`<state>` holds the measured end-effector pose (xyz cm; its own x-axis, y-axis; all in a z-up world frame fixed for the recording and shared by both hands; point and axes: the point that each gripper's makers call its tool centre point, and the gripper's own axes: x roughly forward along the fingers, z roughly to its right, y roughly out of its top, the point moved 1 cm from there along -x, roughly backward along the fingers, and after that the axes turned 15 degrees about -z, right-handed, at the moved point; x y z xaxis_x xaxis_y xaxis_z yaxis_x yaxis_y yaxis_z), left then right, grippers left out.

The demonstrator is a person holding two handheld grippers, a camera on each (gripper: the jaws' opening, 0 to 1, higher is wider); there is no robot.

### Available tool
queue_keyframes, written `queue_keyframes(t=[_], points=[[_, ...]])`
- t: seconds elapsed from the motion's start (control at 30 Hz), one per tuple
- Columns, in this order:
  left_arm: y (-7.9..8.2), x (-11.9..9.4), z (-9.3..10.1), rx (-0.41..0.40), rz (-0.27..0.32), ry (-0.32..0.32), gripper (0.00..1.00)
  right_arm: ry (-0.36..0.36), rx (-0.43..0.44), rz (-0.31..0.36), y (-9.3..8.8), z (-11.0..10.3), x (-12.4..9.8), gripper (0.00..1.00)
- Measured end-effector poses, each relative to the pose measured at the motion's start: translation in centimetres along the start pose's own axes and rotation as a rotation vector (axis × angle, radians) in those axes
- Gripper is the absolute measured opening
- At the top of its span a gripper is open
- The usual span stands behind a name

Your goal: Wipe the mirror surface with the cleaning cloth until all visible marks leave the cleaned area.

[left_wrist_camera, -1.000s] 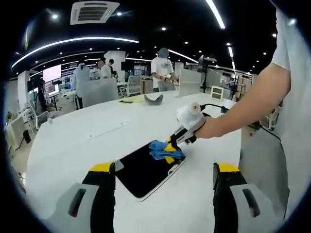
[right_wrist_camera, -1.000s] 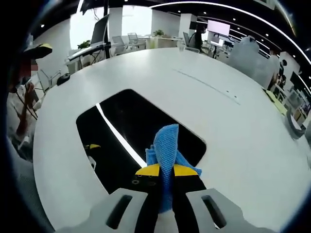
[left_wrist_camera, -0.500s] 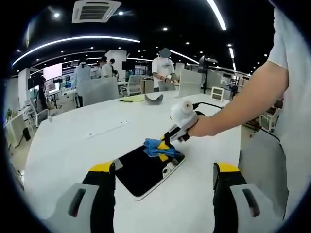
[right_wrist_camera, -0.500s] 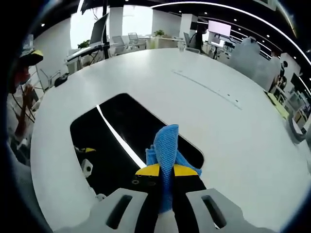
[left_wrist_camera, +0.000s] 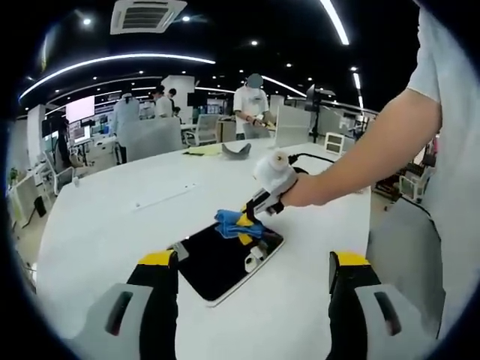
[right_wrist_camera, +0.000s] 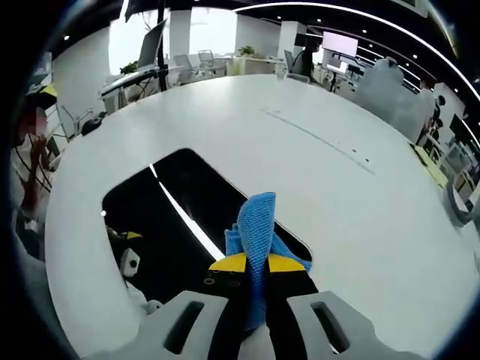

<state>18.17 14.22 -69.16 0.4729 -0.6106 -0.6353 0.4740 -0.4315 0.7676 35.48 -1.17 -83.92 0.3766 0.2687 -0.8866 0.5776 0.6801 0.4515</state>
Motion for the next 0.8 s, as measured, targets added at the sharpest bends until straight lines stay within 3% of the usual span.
queue_keyframes(t=[0.8], points=[[-0.5,0.3,-0.2,-0.021,-0.009,-0.002,0.82,-0.009,-0.013,0.008,2.0,0.9,1.1,0.02]])
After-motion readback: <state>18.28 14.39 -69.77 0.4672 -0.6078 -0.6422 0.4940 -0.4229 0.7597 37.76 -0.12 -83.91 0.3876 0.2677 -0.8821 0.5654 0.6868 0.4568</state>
